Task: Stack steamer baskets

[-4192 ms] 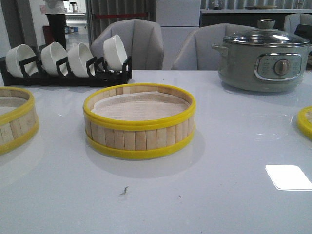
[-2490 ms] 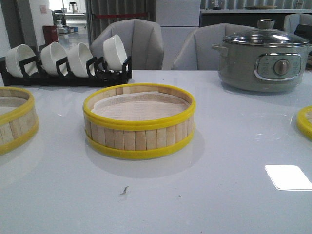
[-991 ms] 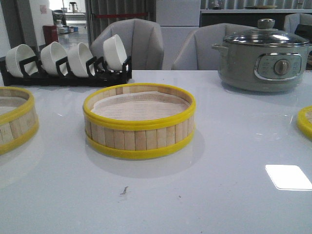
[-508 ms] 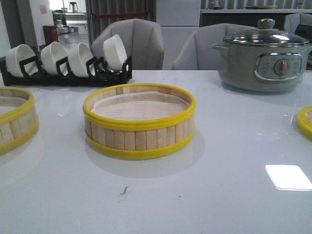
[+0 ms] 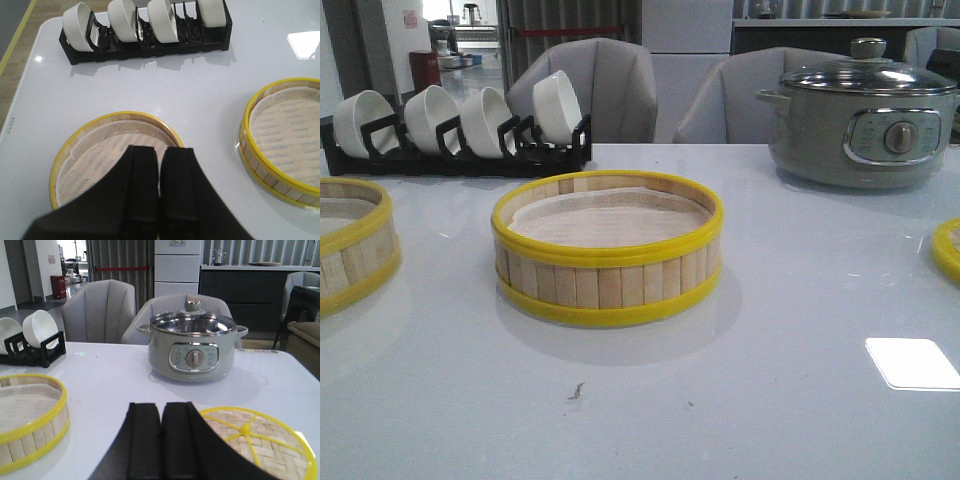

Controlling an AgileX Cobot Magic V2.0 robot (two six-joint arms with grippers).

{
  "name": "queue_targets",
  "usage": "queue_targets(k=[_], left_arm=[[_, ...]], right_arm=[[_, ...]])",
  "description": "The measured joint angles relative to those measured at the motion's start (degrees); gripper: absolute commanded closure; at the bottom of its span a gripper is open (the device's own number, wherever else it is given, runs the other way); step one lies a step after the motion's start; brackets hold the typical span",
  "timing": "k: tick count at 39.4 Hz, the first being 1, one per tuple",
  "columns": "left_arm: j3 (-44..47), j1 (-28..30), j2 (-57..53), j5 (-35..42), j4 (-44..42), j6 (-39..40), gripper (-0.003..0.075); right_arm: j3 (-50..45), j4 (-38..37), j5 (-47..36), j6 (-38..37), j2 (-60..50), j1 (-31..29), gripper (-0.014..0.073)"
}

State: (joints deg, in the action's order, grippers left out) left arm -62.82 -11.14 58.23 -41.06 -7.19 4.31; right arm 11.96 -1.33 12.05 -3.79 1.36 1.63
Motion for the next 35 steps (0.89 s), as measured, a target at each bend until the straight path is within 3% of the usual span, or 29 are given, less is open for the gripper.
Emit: queue_targets(k=[10, 15, 22, 35], left_arm=[[0.00, 0.00, 0.00, 0.10, -0.27, 0.00, 0.0635], [0.00, 0.00, 0.00, 0.10, -0.40, 0.00, 0.0635], [0.00, 0.00, 0.00, 0.10, -0.40, 0.00, 0.0635], [0.00, 0.00, 0.00, -0.25, -0.40, 0.00, 0.0635]], right_arm=[[23.55, 1.33, 11.60, 0.00, 23.22, 0.00, 0.0515], [31.04, 1.33, 15.63, 0.00, 33.92, 0.00, 0.0515], [33.80, 1.33, 16.98, 0.00, 41.08, 0.00, 0.0515], [34.03, 1.33, 15.40, 0.00, 42.65, 0.00, 0.0515]])
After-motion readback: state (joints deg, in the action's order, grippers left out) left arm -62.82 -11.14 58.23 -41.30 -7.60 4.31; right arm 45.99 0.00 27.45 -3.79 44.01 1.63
